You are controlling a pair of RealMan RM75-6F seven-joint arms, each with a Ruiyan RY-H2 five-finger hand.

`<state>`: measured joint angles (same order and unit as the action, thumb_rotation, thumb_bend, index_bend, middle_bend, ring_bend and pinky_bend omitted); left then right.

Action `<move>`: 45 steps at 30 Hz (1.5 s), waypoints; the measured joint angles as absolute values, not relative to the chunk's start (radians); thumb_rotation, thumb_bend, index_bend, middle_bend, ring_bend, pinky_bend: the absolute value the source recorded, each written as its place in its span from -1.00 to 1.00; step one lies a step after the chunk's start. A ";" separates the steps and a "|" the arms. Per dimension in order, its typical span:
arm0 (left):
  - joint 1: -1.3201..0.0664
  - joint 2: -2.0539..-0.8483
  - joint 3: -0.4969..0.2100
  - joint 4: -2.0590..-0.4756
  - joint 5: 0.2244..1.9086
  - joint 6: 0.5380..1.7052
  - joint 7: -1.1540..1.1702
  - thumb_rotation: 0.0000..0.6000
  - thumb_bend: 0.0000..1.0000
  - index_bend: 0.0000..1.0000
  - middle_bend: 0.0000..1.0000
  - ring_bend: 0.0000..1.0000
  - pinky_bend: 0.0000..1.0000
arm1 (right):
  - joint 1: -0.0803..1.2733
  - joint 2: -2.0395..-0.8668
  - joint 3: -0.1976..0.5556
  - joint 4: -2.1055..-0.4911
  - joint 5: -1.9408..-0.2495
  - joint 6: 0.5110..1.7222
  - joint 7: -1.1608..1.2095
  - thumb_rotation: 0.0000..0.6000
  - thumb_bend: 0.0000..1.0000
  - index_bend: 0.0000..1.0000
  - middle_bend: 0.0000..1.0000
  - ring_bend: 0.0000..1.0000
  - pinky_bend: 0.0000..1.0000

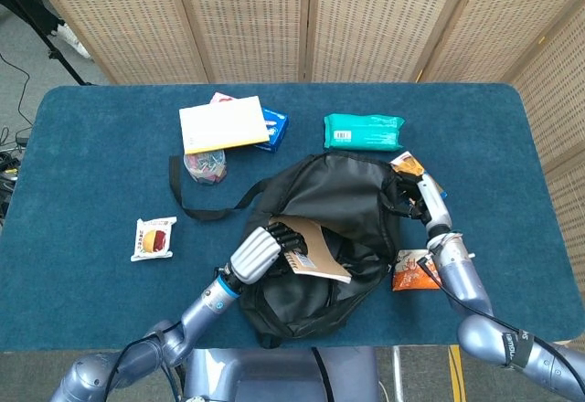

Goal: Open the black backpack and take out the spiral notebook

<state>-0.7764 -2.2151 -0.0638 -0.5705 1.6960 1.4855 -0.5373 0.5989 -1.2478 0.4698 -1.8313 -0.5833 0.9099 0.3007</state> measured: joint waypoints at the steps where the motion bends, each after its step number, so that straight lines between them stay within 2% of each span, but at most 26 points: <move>1: -0.776 -2.211 -0.067 -0.578 1.694 1.490 -0.543 1.00 0.17 0.49 0.31 -0.02 0.12 | 0.598 -1.247 0.469 -1.830 -0.583 0.910 0.301 1.00 0.29 0.32 0.29 0.07 0.03; 13: -0.774 -2.107 -0.106 -0.761 1.668 1.522 -0.563 1.00 0.17 0.49 0.31 -0.02 0.12 | 0.601 -1.248 0.447 -1.760 -0.536 0.905 0.278 1.00 0.29 0.32 0.29 0.06 0.03; 25: -0.754 -1.873 -0.166 -1.206 1.611 1.491 -0.520 1.00 0.17 0.50 0.30 -0.02 0.12 | 0.611 -1.281 0.381 -1.697 -0.498 0.891 0.207 1.00 0.29 0.32 0.29 0.06 0.03; 32: -0.727 -1.754 -0.235 -1.472 1.503 1.434 -0.538 1.00 0.17 0.50 0.31 -0.02 0.12 | 0.610 -1.333 0.341 -1.679 -0.518 0.887 0.179 1.00 0.29 0.32 0.29 0.07 0.03; 38: -0.705 -1.725 -0.278 -1.595 1.400 1.370 -0.612 1.00 0.17 0.50 0.31 -0.02 0.12 | 0.611 -1.364 0.325 -1.668 -0.531 0.891 0.159 1.00 0.29 0.32 0.29 0.06 0.03; 45: -0.676 -1.719 -0.293 -1.682 1.340 1.321 -0.657 1.00 0.17 0.50 0.31 -0.02 0.12 | 0.609 -1.385 0.321 -1.644 -0.530 0.893 0.146 1.00 0.29 0.32 0.29 0.06 0.03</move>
<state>-0.6763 -1.7186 -0.2932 -1.6824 1.3403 1.3208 -0.6568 0.6091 -1.3846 0.3209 -1.6445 -0.5295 0.8932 0.1464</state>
